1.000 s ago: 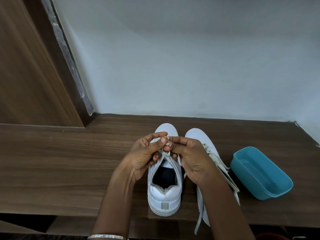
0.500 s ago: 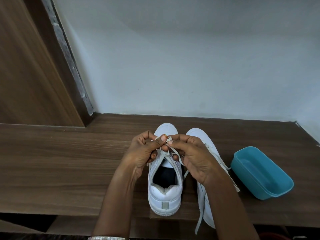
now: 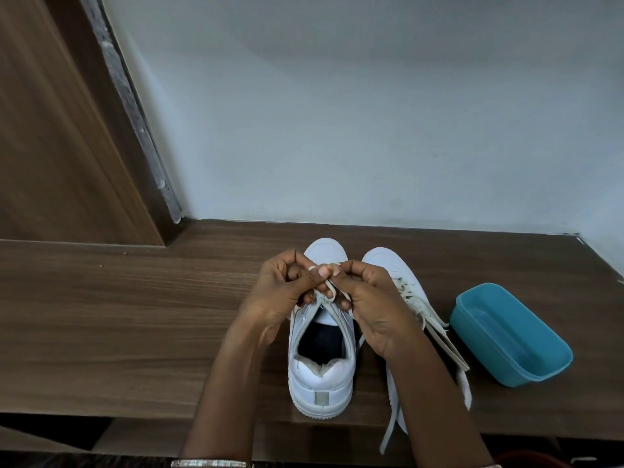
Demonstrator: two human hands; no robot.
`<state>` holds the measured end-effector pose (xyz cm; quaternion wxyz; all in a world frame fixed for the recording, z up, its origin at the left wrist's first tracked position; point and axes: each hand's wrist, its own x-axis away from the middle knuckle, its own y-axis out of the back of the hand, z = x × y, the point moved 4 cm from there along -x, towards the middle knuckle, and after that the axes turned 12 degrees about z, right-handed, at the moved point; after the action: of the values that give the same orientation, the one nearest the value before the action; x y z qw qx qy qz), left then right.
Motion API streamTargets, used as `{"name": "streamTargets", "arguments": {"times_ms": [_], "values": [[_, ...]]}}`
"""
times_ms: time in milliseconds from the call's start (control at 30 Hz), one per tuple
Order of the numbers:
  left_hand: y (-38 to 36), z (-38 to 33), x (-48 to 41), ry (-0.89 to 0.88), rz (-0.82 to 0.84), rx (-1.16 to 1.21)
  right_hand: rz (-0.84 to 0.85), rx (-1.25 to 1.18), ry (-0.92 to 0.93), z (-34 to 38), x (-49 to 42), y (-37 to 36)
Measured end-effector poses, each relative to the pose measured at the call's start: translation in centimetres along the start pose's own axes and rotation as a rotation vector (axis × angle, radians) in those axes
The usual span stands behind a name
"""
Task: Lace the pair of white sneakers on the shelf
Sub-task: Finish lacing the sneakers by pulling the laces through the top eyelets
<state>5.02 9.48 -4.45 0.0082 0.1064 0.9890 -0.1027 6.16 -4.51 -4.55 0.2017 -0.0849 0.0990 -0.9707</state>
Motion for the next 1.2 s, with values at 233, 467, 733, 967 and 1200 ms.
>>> {"name": "streamTargets", "arguments": {"times_ms": [233, 467, 733, 967, 1200], "values": [[0.9, 0.0, -0.2, -0.107, -0.055, -0.353, -0.097, -0.072, 0.027, 0.4, 0.1, -0.3], [0.7, -0.6, 0.2, -0.147, -0.072, -0.520, -0.156, -0.067, 0.014, 0.3, -0.1, -0.3], [1.3, -1.2, 0.6, -0.126, -0.089, -0.862, -0.177, -0.089, -0.027, -0.2, -0.6, 0.1], [-0.1, -2.6, 0.8, -0.118, -0.152, -1.354, -0.090, -0.108, -0.031, 0.6, -0.2, 0.3], [0.9, -1.8, 0.3, -0.131, 0.028, -1.108, 0.087, 0.103, 0.003, 1.5, 0.5, 0.5]]}}
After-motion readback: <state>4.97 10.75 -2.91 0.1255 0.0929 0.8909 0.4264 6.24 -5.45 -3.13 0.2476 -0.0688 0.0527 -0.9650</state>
